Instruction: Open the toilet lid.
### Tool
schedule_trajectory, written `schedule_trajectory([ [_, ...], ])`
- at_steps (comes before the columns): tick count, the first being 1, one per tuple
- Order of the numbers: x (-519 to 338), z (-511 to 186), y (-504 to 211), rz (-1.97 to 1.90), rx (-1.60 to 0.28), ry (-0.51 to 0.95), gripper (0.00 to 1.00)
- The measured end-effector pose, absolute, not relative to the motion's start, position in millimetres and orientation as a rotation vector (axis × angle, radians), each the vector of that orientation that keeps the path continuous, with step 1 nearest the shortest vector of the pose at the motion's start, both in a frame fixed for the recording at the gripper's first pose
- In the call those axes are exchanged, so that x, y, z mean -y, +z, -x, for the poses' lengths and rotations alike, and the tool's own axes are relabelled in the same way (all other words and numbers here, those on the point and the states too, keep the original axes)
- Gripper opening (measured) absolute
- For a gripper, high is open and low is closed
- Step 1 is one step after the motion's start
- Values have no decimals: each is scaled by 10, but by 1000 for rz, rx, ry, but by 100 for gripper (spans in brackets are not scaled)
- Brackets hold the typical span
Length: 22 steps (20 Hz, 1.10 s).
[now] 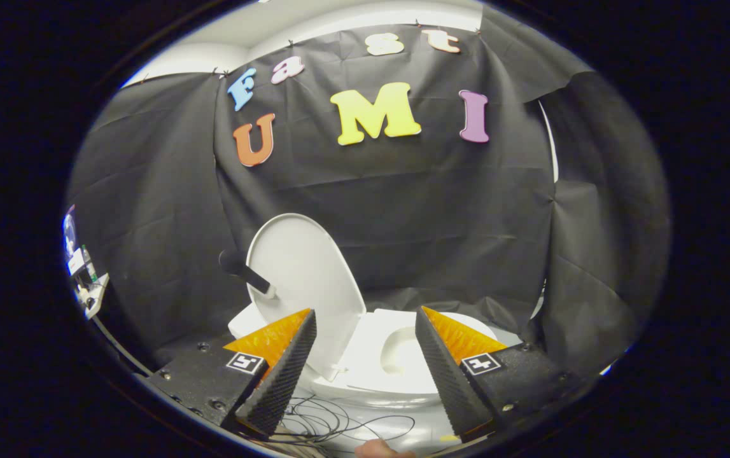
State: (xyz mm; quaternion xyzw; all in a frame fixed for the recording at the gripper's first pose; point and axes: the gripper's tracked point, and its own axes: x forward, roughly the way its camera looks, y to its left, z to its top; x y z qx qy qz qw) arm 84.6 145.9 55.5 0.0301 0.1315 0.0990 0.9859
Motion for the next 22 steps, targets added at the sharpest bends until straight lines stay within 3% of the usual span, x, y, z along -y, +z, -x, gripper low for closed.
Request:
schedule_trajectory([
  [22, -426, -12, 508, -112, -50, 62, 98],
])
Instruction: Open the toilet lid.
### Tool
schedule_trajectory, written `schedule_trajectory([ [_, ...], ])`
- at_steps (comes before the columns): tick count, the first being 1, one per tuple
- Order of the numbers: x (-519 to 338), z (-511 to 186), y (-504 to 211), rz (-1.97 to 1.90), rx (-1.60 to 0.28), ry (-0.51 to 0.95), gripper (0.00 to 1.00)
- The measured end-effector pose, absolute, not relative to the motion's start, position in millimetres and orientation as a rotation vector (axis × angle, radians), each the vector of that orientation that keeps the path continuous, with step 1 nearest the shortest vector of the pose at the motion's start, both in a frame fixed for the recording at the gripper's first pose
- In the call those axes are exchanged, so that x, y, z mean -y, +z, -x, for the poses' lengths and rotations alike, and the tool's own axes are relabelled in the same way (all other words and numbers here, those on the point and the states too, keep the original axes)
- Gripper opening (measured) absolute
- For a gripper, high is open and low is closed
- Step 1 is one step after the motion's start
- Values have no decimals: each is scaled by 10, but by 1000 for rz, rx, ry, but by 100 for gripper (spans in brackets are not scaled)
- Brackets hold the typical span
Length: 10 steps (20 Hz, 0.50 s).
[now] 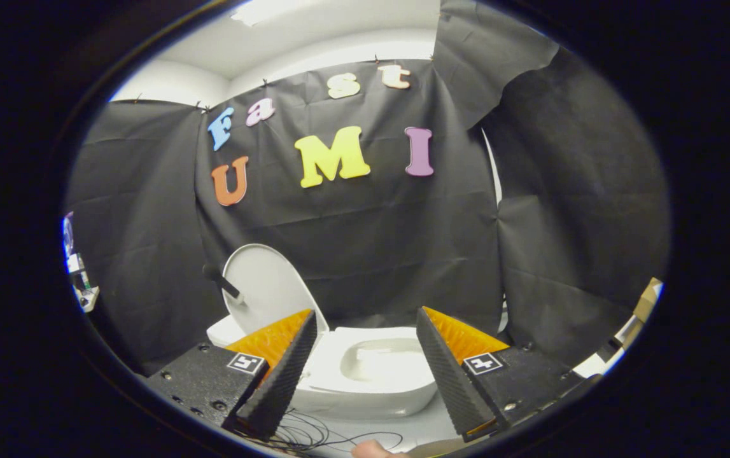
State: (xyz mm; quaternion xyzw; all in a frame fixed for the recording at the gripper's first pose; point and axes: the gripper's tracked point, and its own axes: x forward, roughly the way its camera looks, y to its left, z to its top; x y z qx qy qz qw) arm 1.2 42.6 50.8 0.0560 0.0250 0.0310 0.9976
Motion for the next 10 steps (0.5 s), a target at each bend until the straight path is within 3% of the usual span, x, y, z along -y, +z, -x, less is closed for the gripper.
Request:
schedule_trajectory([
  [10, -449, -46, 312, -93, -22, 48, 99],
])
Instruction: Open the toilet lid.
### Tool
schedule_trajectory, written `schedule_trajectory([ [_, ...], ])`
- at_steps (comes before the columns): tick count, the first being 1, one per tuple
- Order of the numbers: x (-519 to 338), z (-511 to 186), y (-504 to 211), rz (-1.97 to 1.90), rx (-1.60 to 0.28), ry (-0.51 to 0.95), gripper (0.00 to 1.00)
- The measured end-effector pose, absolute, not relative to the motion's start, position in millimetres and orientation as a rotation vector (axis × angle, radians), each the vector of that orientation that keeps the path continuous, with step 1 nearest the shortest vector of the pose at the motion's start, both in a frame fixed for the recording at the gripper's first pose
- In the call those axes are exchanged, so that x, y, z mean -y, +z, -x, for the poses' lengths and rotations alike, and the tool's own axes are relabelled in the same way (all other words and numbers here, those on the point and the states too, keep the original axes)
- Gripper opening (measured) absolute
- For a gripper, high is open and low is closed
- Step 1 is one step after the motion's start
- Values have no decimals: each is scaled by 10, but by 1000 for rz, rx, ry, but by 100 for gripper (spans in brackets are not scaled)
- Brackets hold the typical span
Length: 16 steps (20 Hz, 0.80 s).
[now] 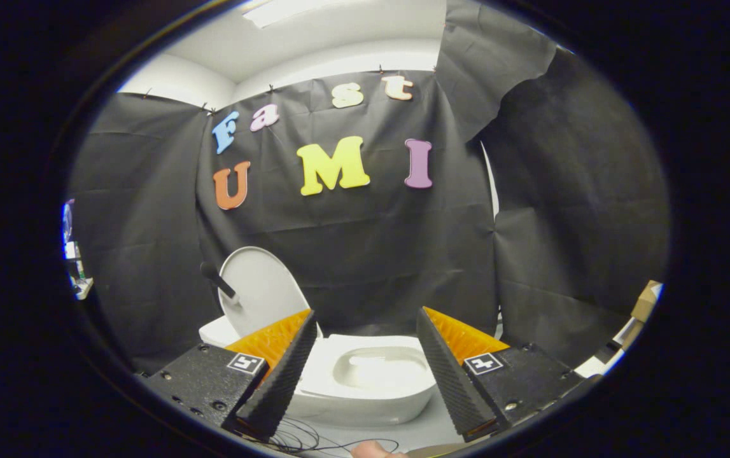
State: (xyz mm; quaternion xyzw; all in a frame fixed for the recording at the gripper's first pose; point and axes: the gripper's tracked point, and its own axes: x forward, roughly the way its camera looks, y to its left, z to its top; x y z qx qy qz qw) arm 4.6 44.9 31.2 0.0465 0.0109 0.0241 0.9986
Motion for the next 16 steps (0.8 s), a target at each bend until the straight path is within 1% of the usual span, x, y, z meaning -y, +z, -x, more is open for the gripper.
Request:
schedule_trajectory([
  [4, -437, -80, 207, -93, -46, 36, 99],
  [11, -381, -109, 132, -84, -34, 18, 99],
  [16, -434, -114, 96, -62, -26, 31, 99],
])
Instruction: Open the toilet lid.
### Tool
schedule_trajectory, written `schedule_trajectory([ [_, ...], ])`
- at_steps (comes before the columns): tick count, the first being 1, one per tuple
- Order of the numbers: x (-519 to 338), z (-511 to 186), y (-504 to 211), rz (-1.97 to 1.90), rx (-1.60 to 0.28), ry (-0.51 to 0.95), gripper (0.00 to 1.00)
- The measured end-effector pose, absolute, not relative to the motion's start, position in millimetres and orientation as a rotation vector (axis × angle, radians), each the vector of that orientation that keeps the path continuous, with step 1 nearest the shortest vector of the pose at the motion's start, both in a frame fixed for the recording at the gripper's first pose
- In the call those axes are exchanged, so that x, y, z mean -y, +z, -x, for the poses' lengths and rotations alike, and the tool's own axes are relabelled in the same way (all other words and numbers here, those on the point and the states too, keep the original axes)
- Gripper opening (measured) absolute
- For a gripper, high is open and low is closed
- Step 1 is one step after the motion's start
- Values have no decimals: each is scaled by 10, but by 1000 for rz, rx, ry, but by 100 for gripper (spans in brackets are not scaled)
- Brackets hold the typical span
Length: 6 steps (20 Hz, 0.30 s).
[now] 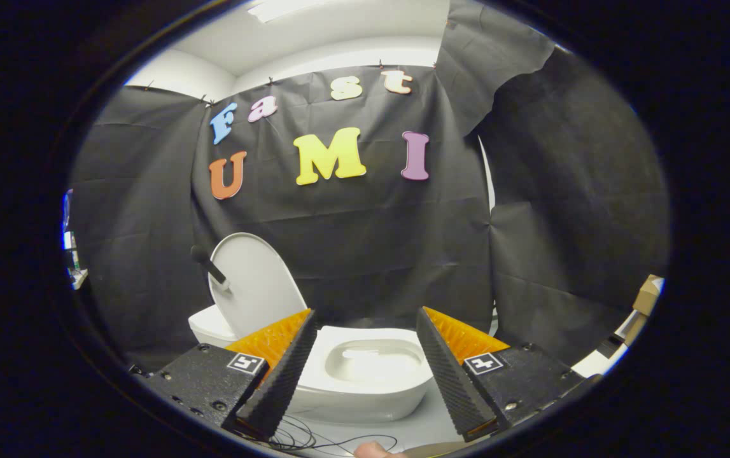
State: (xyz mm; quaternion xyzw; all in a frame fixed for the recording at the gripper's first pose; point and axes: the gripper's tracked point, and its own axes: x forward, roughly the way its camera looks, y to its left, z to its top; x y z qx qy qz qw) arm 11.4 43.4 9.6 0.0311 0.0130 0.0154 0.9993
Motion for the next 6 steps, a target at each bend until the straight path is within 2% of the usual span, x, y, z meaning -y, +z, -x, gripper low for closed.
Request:
schedule_trajectory([
  [6, -439, -97, 118, -48, 6, 47, 99],
])
